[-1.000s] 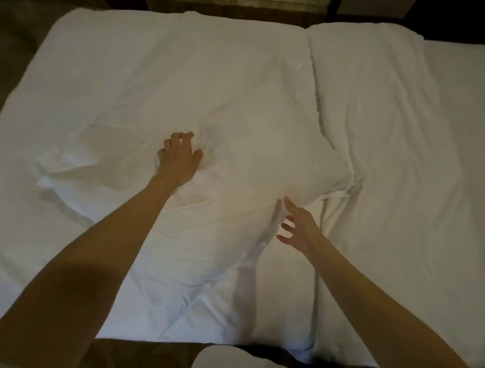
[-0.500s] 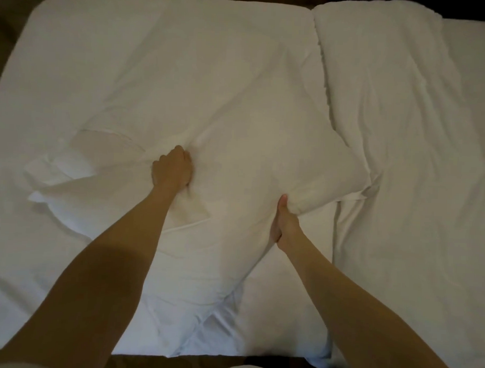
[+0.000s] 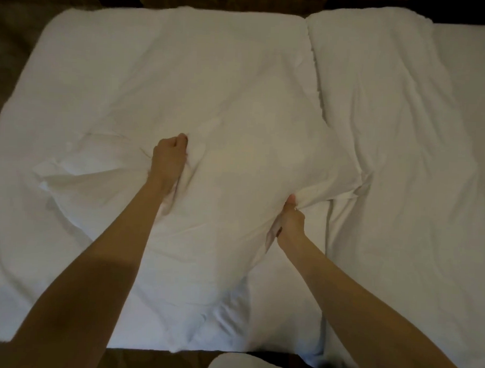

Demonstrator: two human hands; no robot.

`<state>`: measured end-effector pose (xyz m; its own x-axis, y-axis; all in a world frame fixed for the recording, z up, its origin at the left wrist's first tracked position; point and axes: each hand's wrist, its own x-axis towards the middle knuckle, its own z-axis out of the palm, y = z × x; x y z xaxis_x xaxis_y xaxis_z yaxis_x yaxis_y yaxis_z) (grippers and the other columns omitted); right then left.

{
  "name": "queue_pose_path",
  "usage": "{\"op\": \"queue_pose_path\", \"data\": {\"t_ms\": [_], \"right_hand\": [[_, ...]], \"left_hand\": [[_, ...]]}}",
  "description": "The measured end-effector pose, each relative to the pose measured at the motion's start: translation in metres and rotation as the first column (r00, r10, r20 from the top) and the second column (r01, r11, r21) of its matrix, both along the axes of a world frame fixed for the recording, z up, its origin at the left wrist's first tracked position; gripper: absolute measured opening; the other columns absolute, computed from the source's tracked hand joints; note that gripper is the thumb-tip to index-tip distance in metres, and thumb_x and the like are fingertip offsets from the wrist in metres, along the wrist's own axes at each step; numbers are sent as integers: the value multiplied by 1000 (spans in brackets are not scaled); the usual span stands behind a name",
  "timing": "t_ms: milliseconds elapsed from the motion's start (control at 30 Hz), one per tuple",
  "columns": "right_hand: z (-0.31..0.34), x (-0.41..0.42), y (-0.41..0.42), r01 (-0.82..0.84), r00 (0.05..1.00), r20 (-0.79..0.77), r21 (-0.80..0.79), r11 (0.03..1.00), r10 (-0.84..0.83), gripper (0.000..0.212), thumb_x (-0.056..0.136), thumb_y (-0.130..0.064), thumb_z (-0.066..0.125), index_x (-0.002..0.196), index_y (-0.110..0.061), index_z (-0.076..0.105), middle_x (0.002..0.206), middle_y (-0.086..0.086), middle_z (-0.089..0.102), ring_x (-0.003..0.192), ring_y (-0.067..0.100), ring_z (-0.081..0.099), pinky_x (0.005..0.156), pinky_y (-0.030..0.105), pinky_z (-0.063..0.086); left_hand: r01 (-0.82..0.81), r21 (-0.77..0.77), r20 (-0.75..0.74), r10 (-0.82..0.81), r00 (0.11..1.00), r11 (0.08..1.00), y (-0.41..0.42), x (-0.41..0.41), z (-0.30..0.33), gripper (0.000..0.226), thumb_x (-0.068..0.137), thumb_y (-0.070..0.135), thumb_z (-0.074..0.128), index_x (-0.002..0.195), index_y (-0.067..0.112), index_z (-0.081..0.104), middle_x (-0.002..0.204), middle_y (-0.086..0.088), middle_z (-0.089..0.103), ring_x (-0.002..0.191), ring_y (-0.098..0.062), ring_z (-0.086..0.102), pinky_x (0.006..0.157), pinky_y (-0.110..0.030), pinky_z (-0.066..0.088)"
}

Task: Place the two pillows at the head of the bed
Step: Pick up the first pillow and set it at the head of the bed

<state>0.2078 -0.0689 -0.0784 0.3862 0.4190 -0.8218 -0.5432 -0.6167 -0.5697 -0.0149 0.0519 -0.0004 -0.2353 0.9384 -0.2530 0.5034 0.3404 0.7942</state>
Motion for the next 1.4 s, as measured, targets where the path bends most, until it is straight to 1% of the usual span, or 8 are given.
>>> {"op": "queue_pose_path", "data": {"t_ms": [267, 433, 600, 833, 933, 1067, 1233, 1400], "right_hand": [[73, 77, 12, -55, 978, 207, 218, 974, 9, 42, 94, -40, 47, 110, -5, 63, 105, 11, 68, 93, 27, 64, 88, 42, 53], [122, 157, 15, -133, 947, 320, 344, 929, 17, 28, 95, -40, 49, 96, -15, 62, 83, -2, 66, 74, 12, 62, 70, 25, 50], [153, 257, 1, -220, 899, 436, 387, 895, 33, 32, 94, -42, 49, 101, -14, 62, 89, 0, 66, 78, 12, 63, 68, 24, 50], [176, 431, -34, -298, 816, 575, 332, 895, 59, 53, 93, -44, 50, 120, 1, 58, 116, 14, 65, 104, 28, 63, 95, 39, 51], [173, 493, -46, -327, 784, 613, 279, 903, 94, 48, 94, -43, 49, 110, 0, 62, 112, 16, 66, 101, 29, 64, 93, 40, 52], [143, 556, -63, -357, 747, 643, 176, 918, 167, 45, 94, -42, 47, 104, -2, 66, 110, 17, 68, 97, 29, 63, 88, 35, 52], [79, 596, -93, -440, 678, 629, -70, 895, 382, 47, 96, -40, 41, 112, -1, 63, 119, 21, 64, 108, 35, 59, 91, 37, 46], [40, 585, -113, -544, 615, 622, -109, 832, 484, 35, 98, -38, 35, 99, -9, 57, 107, 13, 62, 98, 28, 56, 85, 34, 42]], "left_hand": [[-198, 158, 255, 154, 955, 967, -28, 61, 65, 42, 88, 37, 43, 51, 22, 31, 59, -6, 37, 64, -19, 36, 63, -34, 29], [-255, 208, 358, 170, 918, 944, -61, 124, 94, 40, 86, 48, 45, 61, 17, 41, 66, -6, 42, 66, -17, 40, 63, -33, 33], [-243, 182, 455, 137, 880, 953, -106, 215, 102, 41, 87, 48, 53, 58, 19, 52, 67, 0, 57, 72, -17, 52, 68, -32, 44], [-300, 149, 538, 177, 824, 942, -165, 385, 83, 35, 93, 30, 49, 59, 21, 51, 64, 4, 53, 65, -14, 48, 61, -29, 42], [-305, 121, 492, 210, 845, 945, -183, 451, 66, 50, 92, 29, 48, 44, 26, 35, 48, 11, 36, 53, -10, 33, 57, -29, 30], [-233, 98, 325, 191, 926, 967, -206, 515, 32, 45, 95, 30, 43, 53, 24, 27, 55, 4, 33, 57, -15, 34, 63, -32, 29], [-159, -64, 53, 162, 985, 985, -236, 535, -28, 43, 99, 29, 37, 61, 9, 41, 87, -33, 60, 85, -43, 58, 79, -48, 46], [-141, -182, -103, 124, 987, 973, -243, 521, -57, 46, 100, 30, 34, 88, -9, 56, 101, -33, 61, 97, -43, 57, 85, -46, 44]]}}
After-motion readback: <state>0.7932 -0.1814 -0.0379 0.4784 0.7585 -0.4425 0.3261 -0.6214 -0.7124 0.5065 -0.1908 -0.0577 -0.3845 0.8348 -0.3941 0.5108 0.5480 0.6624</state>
